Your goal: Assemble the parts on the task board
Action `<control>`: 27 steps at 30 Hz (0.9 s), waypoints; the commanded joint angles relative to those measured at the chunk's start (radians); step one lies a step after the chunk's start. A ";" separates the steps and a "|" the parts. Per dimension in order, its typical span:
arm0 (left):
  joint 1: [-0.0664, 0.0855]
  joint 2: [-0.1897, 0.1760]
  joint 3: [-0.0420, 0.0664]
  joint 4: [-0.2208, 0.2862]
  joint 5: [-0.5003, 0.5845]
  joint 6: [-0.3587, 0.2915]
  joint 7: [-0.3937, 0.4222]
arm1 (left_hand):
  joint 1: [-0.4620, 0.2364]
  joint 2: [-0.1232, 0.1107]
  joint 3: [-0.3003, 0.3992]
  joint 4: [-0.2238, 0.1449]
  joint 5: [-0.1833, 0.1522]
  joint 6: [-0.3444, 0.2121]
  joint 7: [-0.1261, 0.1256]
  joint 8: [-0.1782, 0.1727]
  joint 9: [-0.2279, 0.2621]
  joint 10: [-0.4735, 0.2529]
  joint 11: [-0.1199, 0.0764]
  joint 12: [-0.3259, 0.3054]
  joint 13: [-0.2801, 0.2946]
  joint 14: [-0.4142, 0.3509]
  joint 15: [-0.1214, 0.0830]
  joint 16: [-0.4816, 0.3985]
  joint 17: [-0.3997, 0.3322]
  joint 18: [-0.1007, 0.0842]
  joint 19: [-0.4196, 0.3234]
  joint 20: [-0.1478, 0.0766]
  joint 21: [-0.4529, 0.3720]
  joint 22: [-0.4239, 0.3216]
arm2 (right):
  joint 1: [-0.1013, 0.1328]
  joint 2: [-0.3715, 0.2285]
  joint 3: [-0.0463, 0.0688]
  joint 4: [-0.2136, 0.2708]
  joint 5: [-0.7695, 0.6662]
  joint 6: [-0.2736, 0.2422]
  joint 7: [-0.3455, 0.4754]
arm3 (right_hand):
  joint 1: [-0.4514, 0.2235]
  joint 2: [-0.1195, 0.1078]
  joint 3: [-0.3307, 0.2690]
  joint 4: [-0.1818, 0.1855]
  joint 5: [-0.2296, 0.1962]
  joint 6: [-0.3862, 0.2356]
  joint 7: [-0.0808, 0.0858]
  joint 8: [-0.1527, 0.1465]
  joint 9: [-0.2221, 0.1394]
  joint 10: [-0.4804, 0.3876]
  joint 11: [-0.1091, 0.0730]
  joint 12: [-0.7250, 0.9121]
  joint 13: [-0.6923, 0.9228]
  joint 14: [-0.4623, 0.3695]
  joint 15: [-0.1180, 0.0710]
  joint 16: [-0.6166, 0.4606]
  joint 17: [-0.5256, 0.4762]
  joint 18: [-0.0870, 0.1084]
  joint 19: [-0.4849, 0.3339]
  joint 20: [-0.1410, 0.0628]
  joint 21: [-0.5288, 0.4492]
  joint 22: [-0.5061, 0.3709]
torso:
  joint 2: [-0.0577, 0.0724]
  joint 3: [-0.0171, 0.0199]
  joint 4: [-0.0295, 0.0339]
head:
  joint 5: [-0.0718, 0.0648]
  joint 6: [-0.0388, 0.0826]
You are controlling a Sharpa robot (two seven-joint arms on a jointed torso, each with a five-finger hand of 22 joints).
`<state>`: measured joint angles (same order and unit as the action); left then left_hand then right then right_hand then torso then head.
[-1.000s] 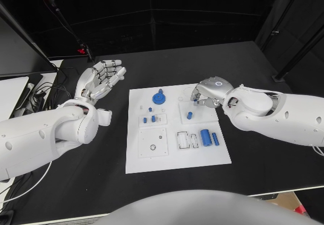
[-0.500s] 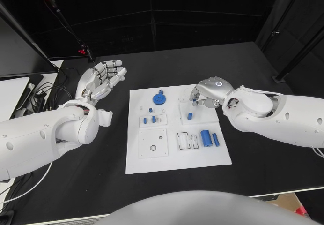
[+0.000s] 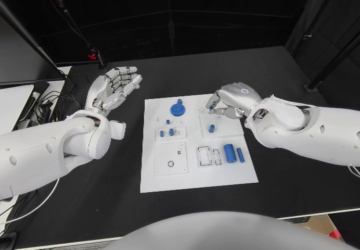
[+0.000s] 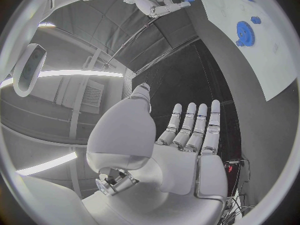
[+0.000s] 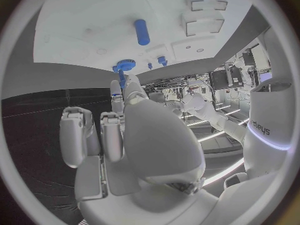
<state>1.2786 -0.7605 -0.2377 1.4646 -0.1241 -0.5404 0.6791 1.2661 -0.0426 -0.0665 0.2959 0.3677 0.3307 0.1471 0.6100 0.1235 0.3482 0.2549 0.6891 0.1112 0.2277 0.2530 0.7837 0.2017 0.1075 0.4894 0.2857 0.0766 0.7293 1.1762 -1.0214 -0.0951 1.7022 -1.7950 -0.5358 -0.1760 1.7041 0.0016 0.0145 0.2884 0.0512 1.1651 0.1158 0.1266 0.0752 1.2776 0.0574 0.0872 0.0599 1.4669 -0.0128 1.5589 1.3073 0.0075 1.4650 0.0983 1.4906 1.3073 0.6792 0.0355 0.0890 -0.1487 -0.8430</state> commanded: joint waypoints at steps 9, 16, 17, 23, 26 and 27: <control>0.001 0.005 0.001 -0.002 0.001 0.008 0.140 | 0.000 0.008 0.006 -0.002 0.004 -0.006 0.147 0.005 -0.001 -0.005 0.002 0.003 -0.001 0.003 -0.001 0.007 -0.001 -0.008 0.006 0.003 0.005 -0.001 | 0.002 0.034 0.001 0.041 0.091 -0.054 0.056 | 0.015 0.000 0.013 -0.002 -0.003 0.004 0.002 -0.004 0.000 0.007 0.000 -0.012 0.001 0.101 0.003 0.004 0.247 0.013 0.060 -0.001 0.007 0.230 | 0.000 -0.0004 0.0008 | 0.013 -0.008; 0.001 0.006 0.001 -0.002 0.001 0.008 0.140 | 0.001 0.011 0.005 -0.002 0.006 -0.008 0.148 0.009 -0.003 -0.007 0.002 0.007 -0.003 0.003 -0.001 0.010 -0.005 -0.008 0.006 0.003 0.005 -0.002 | 0.001 0.057 0.000 0.062 0.124 -0.040 0.068 | 0.017 0.001 0.016 -0.002 -0.003 0.004 0.003 -0.005 0.000 0.008 0.001 -0.014 0.000 0.101 0.003 0.004 0.247 0.013 0.060 0.000 0.006 0.230 | 0.001 -0.0006 -0.0003 | 0.025 -0.015; 0.001 0.005 0.001 -0.002 0.001 0.008 0.140 | 0.001 0.011 0.005 -0.002 0.006 -0.008 0.148 0.009 -0.003 -0.007 0.002 0.007 -0.003 0.003 -0.001 0.010 -0.005 -0.008 0.006 0.003 0.005 -0.002 | 0.001 0.060 0.000 0.064 0.129 -0.037 0.070 | 0.017 0.001 0.016 -0.002 -0.003 0.004 0.003 -0.005 0.000 0.008 0.001 -0.014 0.000 0.101 0.003 0.004 0.247 0.013 0.060 0.000 0.006 0.230 | 0.001 -0.0005 -0.0003 | 0.027 -0.017; 0.001 0.005 0.001 -0.003 0.001 0.009 0.140 | 0.001 0.011 0.005 -0.002 0.006 -0.008 0.148 0.009 -0.003 -0.007 0.002 0.007 -0.003 0.003 -0.001 0.010 -0.005 -0.008 0.006 0.003 0.005 -0.002 | -0.002 0.079 -0.001 0.078 0.143 -0.015 0.078 | 0.019 0.002 0.019 -0.002 -0.002 0.003 0.004 -0.007 -0.001 0.008 0.001 -0.016 0.000 0.101 0.003 0.005 0.247 0.014 0.059 0.000 0.004 0.229 | 0.000 -0.0006 -0.0001 | 0.037 -0.023; 0.001 0.005 0.001 -0.003 0.001 0.009 0.140 | 0.001 0.011 0.005 -0.002 0.006 -0.008 0.148 0.009 -0.003 -0.007 0.002 0.007 -0.003 0.003 -0.001 0.010 -0.005 -0.008 0.006 0.003 0.005 -0.002 | -0.010 0.083 -0.001 0.085 0.145 -0.007 0.078 | 0.019 0.003 0.020 -0.002 -0.002 0.003 0.004 -0.007 -0.001 0.008 0.001 -0.017 0.000 0.101 0.003 0.004 0.247 0.014 0.059 0.000 0.004 0.229 | 0.000 -0.0007 -0.0006 | 0.041 -0.027; 0.001 0.005 0.001 -0.003 0.001 0.009 0.140 | 0.001 0.011 0.005 -0.002 0.006 -0.008 0.148 0.009 -0.003 -0.007 0.002 0.007 -0.003 0.003 -0.001 0.010 -0.005 -0.008 0.006 0.003 0.005 -0.002 | -0.014 0.085 -0.001 0.087 0.146 -0.004 0.078 | 0.019 0.003 0.020 -0.002 -0.002 0.003 0.004 -0.008 -0.001 0.008 0.001 -0.017 0.000 0.101 0.003 0.004 0.247 0.014 0.059 0.000 0.004 0.229 | 0.000 -0.0007 0.0002 | 0.042 -0.029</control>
<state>1.2781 -0.7559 -0.2378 1.4613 -0.1239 -0.5398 0.6791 1.2662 -0.0427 -0.0664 0.2959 0.3677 0.3307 0.1471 0.6157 0.1217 0.3482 0.2549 0.6930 0.1094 0.2277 0.2530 0.7916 0.1976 0.1075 0.4894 0.2857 0.0766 0.7285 1.1636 -0.9378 -0.0959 1.7840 -1.6679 -0.5576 -0.1124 1.7124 0.0015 0.0268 0.2871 0.0511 1.1650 0.1158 0.1215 0.0743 1.2774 0.0575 0.0746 0.0594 1.4670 -0.0128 1.5590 1.3080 0.0075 1.4650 0.0983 1.4939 1.3073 0.6796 0.0348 0.0895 -0.1095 -0.8685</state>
